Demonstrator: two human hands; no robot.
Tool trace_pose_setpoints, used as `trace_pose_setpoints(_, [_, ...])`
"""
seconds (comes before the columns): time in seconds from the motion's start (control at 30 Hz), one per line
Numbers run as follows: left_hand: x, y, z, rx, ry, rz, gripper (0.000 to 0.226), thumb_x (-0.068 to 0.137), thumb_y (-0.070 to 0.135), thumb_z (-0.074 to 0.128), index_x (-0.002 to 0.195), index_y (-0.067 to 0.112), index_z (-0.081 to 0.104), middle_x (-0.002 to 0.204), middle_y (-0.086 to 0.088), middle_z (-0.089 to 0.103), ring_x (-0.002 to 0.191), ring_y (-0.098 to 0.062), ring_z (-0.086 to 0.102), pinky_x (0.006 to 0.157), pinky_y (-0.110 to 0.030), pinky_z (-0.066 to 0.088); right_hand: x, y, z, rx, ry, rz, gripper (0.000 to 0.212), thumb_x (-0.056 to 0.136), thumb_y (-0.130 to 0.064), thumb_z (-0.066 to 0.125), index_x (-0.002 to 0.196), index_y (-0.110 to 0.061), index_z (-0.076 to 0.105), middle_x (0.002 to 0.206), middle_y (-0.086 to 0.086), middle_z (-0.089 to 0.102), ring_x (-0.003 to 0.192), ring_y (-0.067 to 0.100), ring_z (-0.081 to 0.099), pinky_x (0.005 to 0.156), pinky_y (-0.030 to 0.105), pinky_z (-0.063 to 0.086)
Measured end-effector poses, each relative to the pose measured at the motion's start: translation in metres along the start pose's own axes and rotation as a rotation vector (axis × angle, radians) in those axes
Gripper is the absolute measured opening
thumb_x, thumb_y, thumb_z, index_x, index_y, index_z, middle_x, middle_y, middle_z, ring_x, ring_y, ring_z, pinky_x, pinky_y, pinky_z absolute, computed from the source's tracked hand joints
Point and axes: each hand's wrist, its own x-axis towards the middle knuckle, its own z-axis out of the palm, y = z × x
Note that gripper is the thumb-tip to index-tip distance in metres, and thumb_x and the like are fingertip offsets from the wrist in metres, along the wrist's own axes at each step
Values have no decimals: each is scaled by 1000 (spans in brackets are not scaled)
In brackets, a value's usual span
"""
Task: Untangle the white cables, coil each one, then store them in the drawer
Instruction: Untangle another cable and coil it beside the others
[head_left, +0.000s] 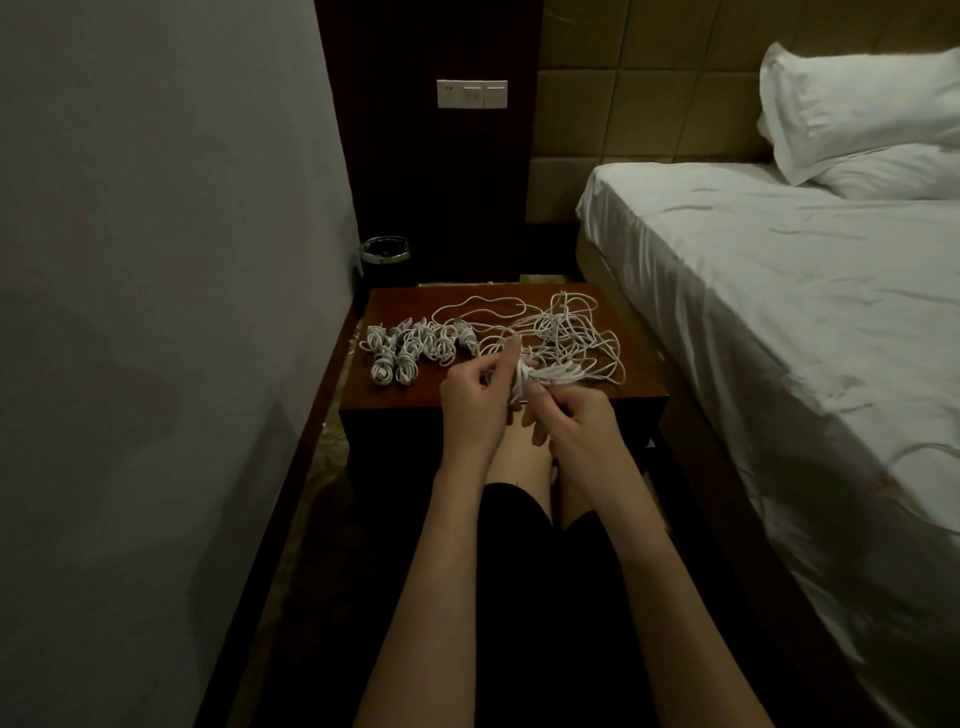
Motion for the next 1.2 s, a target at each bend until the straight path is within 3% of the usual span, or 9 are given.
trace_pose_setpoints(0.13, [2, 8, 0, -135, -155, -98, 31, 96, 35, 54, 75, 17, 66, 64, -7, 53, 55, -10, 52, 50, -18, 43, 2, 2, -5, 7, 30, -12, 41, 98, -29, 51, 61, -20, 65, 49, -3, 58, 49, 9, 52, 57, 29, 43])
trace_pose_setpoints(0.27, [2, 13, -2, -329, -272, -276, 22, 96, 28, 56, 80, 15, 63, 74, 1, 60, 66, -5, 61, 57, -21, 51, 1, 4, -7, 16, 34, -12, 40, 98, -27, 52, 62, -18, 67, 49, -3, 57, 50, 13, 51, 56, 35, 43])
trace_pose_setpoints(0.47, [-1, 13, -12, -542, -272, -373, 10, 90, 15, 62, 95, 6, 64, 85, -5, 67, 80, -15, 68, 65, -26, 57, 3, 8, -13, -15, 33, 27, 38, 95, -31, 56, 62, -15, 66, 51, -2, 57, 52, 13, 51, 60, 41, 45])
trace_pose_setpoints(0.6, [-5, 7, -12, -545, -238, -371, 15, 89, 3, 62, 103, 9, 65, 88, -5, 69, 84, -16, 69, 71, -28, 59, 4, 11, -16, -145, -5, 33, 27, 96, -29, 56, 77, -16, 71, 63, 0, 62, 57, 9, 56, 61, 33, 47])
trace_pose_setpoints(0.7, [-6, 6, -7, -575, -213, -385, 22, 90, 0, 60, 108, 12, 63, 96, -7, 69, 86, -15, 70, 76, -26, 59, 4, 9, -17, -337, 5, 3, 25, 95, -28, 58, 82, -16, 74, 69, 0, 67, 65, 13, 60, 66, 38, 52])
trace_pose_setpoints(0.83, [-10, 9, 0, -721, -179, -446, 23, 93, -3, 54, 114, 6, 60, 100, -11, 68, 83, -14, 70, 71, -24, 58, 3, 7, -21, -414, 153, -100, 14, 88, -27, 68, 96, -20, 77, 83, -6, 74, 74, 6, 65, 73, 31, 56])
trace_pose_setpoints(1.0, [-10, 13, 1, -810, -206, -444, 19, 95, -1, 49, 109, 4, 62, 96, -11, 70, 85, -16, 69, 73, -25, 58, -1, 11, -16, -301, 288, -246, 15, 84, -22, 73, 98, -19, 76, 86, -8, 72, 75, 3, 65, 69, 21, 55])
trace_pose_setpoints(1.2, [-11, 17, 6, -736, -215, -419, 16, 96, -2, 47, 99, 8, 59, 86, -8, 69, 77, -13, 68, 69, -22, 57, -1, 10, -11, -143, 227, -317, 12, 87, -18, 67, 97, -17, 73, 85, -16, 62, 81, 5, 63, 66, 15, 52])
